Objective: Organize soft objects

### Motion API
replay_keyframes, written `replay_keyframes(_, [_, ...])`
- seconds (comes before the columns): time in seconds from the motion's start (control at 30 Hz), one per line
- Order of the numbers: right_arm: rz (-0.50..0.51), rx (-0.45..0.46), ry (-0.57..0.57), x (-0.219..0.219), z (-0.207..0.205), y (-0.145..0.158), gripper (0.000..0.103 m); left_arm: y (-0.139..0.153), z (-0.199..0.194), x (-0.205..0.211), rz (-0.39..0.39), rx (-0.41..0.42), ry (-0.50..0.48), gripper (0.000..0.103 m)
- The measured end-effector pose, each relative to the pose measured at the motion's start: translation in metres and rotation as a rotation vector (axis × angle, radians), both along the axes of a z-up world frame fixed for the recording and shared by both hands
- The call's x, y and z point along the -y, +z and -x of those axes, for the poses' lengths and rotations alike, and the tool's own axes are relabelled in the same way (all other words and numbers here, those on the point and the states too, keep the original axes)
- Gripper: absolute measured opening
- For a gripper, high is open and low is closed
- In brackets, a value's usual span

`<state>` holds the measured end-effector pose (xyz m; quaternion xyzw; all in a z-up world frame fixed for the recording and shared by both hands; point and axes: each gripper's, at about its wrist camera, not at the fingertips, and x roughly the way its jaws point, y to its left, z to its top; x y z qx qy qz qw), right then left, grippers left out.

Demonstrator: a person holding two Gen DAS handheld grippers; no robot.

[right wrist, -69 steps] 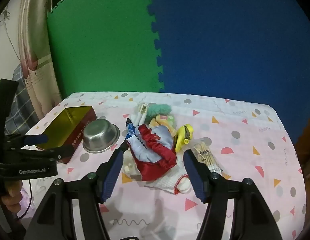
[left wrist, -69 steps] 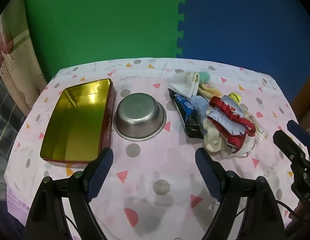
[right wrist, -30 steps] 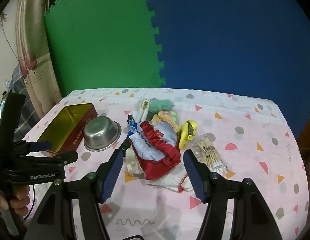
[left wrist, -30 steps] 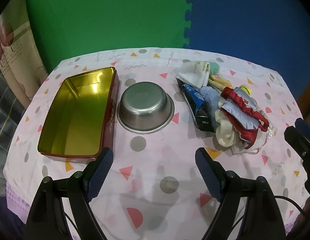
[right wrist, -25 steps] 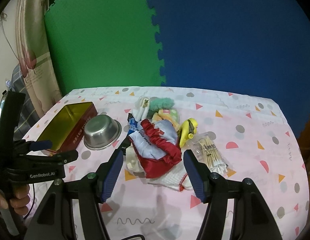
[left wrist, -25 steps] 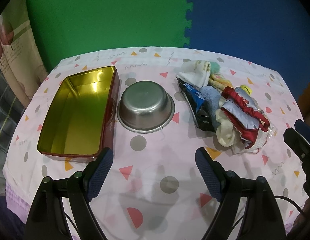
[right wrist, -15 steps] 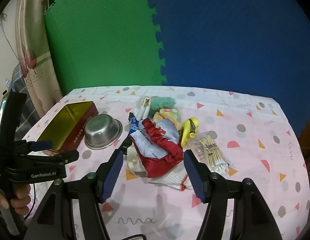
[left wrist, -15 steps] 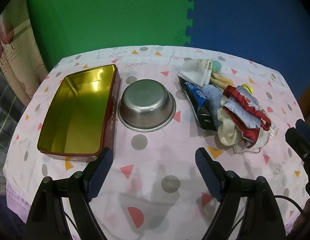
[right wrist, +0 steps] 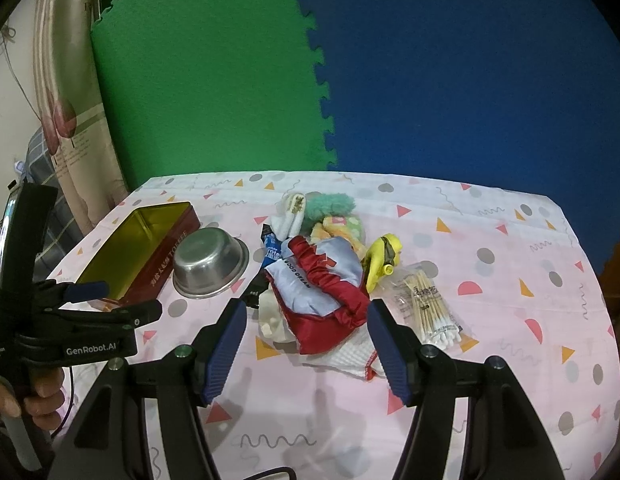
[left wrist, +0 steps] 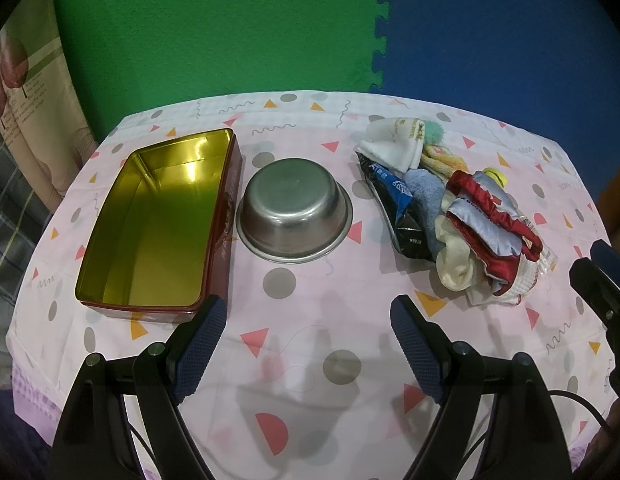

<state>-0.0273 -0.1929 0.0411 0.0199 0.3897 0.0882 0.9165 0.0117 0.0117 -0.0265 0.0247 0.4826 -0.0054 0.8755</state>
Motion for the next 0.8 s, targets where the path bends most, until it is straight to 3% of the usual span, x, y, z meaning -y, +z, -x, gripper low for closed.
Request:
replay_keyframes(0.53, [0.008,-0.002,-0.003,0.002,-0.001,-0.002,0.064,-0.001,0.001,-0.001,-0.002,-0.003,0.003,0.082])
replay_keyframes(0.8, [0.068,-0.014,-0.041,0.026,-0.013,-0.012,0.064,-0.009,-0.003,-0.003,-0.007,-0.017,0.010,0.082])
